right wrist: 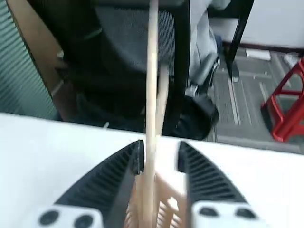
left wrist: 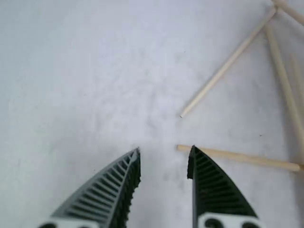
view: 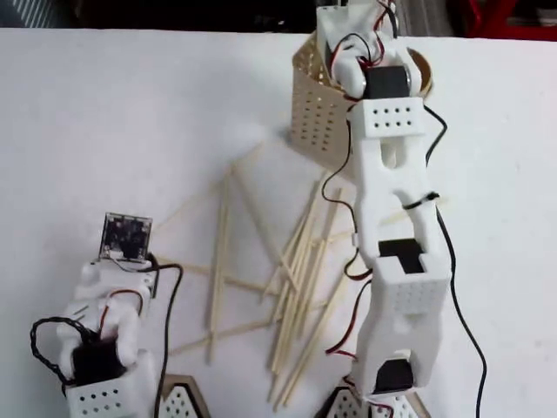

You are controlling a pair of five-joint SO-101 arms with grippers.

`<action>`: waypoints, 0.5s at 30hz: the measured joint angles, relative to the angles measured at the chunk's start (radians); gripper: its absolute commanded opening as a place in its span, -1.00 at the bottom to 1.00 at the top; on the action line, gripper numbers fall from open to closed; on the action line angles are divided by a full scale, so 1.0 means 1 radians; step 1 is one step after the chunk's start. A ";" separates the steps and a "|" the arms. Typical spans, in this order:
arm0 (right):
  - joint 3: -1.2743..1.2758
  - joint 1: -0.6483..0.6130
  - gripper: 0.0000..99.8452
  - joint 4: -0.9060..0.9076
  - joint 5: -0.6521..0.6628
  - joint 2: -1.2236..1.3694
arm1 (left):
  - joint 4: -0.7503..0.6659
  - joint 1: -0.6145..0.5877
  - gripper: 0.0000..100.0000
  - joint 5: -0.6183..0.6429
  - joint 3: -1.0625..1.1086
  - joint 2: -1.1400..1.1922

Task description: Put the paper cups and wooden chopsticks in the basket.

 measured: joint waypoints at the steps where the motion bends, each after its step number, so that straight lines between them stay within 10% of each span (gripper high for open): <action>1: -0.014 0.000 -0.71 0.031 0.000 -0.003 | 0.000 0.000 -0.65 0.000 0.000 0.000; 15: -0.101 -0.046 -0.97 0.764 0.000 -0.358 | 0.000 0.000 -0.65 0.000 0.000 0.000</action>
